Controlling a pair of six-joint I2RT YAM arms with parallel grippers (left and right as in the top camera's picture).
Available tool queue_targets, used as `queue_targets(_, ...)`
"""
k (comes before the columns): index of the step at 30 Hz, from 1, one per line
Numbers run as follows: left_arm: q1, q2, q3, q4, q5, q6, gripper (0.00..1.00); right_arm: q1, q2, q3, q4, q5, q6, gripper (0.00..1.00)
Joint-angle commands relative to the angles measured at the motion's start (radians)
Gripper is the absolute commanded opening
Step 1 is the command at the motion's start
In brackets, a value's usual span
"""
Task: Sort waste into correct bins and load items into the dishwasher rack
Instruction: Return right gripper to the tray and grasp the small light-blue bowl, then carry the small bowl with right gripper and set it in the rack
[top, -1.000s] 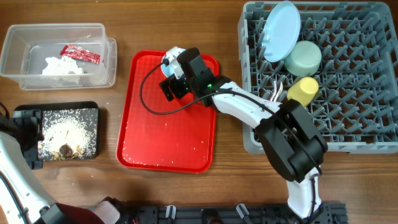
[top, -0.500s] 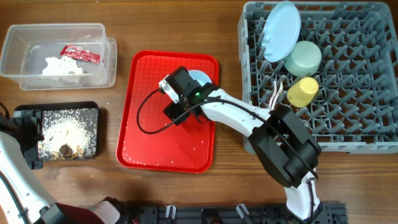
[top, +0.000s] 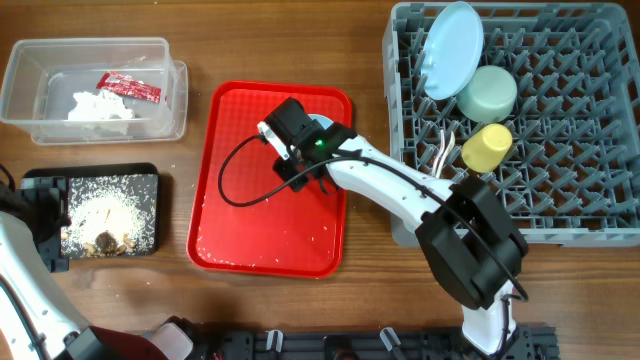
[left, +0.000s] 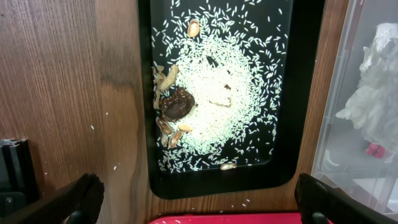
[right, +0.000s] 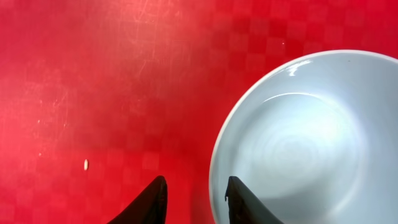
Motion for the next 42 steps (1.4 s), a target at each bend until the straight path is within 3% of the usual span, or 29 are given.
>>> queue_targets(1, 0.005, -0.001, 0.01, 0.0, -0.003, -0.002, 1.0, 0.004, -0.031, 0.022, -0.013, 0.012, 0.022, 0.23)
queue_targets(11, 0.005, -0.001, 0.01, 0.0, -0.003, -0.002, 1.0, 0.004, -0.018, 0.006, -0.03, 0.012, 0.019, 0.26)
queue_targets(31, 0.005, -0.001, 0.01, 0.0, -0.003, -0.002, 1.0, 0.003, 0.021, 0.006, -0.034, 0.02, 0.019, 0.17)
queue_targets(42, 0.005, -0.001, 0.01, 0.0, -0.003, -0.002, 1.0, 0.003, 0.031, 0.006, -0.036, 0.02, 0.017, 0.21)
